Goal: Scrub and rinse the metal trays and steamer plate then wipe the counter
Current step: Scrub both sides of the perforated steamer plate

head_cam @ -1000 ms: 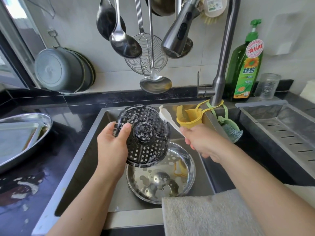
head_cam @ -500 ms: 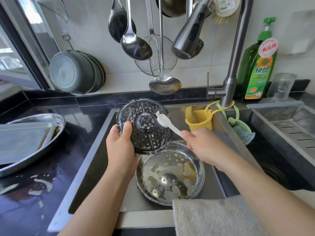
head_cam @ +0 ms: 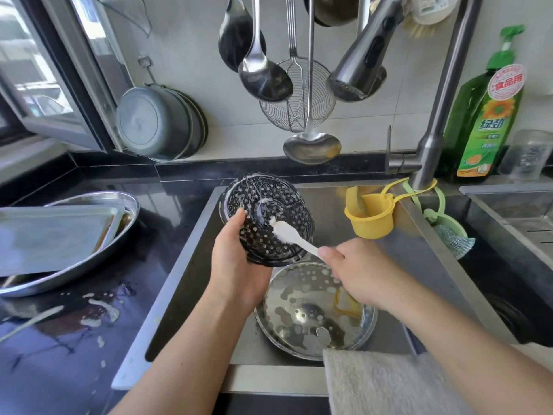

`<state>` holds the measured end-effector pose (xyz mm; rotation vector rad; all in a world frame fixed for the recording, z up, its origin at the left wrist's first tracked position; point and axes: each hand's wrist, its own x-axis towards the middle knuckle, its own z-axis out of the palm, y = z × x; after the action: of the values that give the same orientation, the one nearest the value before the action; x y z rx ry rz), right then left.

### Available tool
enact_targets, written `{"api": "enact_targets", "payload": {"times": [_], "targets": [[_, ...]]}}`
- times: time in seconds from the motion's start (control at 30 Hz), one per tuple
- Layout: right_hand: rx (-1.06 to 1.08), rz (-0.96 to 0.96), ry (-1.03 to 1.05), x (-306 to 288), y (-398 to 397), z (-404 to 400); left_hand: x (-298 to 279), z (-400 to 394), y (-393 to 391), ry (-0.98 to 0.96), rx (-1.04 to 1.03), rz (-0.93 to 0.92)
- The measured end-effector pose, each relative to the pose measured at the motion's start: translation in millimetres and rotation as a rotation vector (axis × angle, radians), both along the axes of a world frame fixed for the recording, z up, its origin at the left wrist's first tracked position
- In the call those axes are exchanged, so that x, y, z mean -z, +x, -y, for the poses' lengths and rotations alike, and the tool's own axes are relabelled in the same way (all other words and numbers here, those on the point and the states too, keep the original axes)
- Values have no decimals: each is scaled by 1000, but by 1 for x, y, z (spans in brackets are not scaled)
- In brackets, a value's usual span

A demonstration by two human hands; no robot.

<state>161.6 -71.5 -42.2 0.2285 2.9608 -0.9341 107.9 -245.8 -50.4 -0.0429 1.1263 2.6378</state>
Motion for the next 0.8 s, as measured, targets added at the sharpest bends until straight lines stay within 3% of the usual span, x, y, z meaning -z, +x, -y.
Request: {"api": "enact_targets", "payload": {"times": [0.13, 0.3, 0.47, 0.63, 0.8], "targets": [[-81, 33, -67, -2, 3, 13, 5, -8, -1, -50, 31, -7], [22, 85, -83, -10, 2, -12, -1, -8, 3, 32, 133, -30], [-25, -21, -71, -3, -2, 11, 5, -16, 6, -86, 210, -74], [45, 74, -94, -13, 2, -18, -1, -11, 6, 19, 199, -80], [-42, 20, -94, -8, 0, 5, 4, -17, 8, -64, 236, -118]]}}
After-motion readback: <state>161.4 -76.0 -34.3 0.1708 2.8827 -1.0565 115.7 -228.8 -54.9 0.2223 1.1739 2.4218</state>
